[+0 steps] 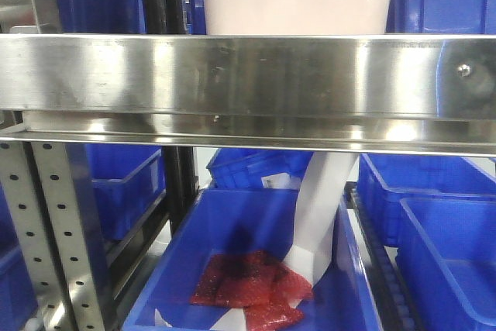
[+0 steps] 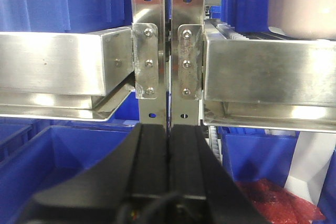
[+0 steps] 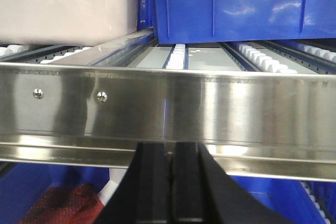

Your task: Grab white bin and place on right shelf

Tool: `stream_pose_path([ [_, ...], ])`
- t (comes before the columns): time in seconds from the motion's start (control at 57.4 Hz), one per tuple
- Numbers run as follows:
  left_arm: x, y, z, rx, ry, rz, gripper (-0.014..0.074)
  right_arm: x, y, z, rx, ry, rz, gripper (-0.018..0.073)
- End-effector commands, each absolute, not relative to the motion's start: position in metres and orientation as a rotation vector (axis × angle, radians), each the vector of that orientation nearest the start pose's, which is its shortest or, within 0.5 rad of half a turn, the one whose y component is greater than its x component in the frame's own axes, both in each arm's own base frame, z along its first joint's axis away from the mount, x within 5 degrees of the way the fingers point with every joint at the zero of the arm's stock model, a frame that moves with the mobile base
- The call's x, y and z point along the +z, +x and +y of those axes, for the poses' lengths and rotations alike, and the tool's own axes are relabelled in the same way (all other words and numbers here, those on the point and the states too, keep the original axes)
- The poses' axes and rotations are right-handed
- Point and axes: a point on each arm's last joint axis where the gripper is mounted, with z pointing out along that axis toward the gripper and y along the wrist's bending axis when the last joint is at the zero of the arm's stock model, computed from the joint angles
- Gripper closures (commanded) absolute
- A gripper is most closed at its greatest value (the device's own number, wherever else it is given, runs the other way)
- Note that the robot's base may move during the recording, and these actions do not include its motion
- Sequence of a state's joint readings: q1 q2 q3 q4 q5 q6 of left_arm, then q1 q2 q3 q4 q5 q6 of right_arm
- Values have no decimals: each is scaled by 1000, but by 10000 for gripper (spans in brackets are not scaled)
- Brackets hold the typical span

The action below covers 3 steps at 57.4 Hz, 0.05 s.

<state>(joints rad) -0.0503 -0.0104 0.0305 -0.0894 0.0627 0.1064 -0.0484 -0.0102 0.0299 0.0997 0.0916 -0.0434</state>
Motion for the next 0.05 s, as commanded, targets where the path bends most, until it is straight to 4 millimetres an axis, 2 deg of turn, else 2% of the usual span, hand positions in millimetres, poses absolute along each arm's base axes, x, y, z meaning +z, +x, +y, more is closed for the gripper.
stream_pose_path([
  [0.0, 202, 56, -3, -31, 43, 1479, 716, 210, 54, -3, -1, 81, 1466, 485],
  [0.035, 202, 56, -3, -31, 43, 1479, 716, 210, 54, -3, -1, 81, 1466, 485],
])
